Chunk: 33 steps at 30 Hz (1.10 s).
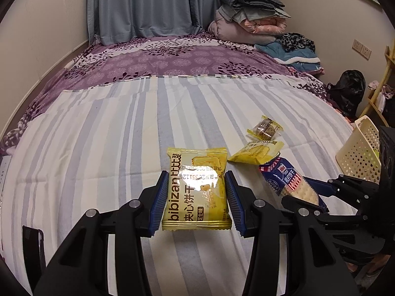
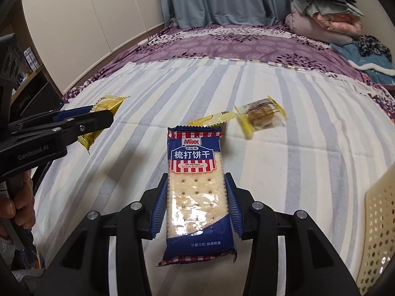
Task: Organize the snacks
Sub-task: 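Carry the biscuit packet and cracker pack to the basket with both tools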
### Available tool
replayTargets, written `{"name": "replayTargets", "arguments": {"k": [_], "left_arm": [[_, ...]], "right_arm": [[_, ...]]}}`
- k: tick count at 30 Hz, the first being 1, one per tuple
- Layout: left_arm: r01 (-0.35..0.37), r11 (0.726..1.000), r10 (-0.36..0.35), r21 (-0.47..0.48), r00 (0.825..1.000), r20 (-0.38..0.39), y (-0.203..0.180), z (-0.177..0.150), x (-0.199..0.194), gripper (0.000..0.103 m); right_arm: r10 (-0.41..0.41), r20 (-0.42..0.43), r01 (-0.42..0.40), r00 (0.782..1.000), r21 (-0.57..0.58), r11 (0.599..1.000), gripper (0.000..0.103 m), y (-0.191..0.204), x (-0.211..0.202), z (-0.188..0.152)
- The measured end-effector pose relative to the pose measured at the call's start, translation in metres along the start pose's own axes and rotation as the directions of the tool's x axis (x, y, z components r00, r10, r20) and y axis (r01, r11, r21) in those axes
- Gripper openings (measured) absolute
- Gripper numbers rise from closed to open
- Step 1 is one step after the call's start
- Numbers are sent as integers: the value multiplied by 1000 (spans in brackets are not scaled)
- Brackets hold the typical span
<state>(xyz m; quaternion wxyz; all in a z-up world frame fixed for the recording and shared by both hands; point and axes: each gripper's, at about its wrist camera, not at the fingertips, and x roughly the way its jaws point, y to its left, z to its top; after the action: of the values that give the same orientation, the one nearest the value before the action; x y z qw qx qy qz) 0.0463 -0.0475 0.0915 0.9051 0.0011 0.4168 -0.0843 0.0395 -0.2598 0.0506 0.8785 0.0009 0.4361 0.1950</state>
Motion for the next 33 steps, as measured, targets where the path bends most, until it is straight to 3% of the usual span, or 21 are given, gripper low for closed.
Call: {"name": "replayTargets", "arguments": {"k": [18,33], "left_arm": [[71,991,-78,110,995,59,-66,8,-37,47],[141,959,-163,246,984,72,-135,17,-52,47]], "right_arm": [[-97,148,82,984,102,991,44,-38,-84,-19],[-272,238,211,932,253,944,44,-103,-151,-36]]}}
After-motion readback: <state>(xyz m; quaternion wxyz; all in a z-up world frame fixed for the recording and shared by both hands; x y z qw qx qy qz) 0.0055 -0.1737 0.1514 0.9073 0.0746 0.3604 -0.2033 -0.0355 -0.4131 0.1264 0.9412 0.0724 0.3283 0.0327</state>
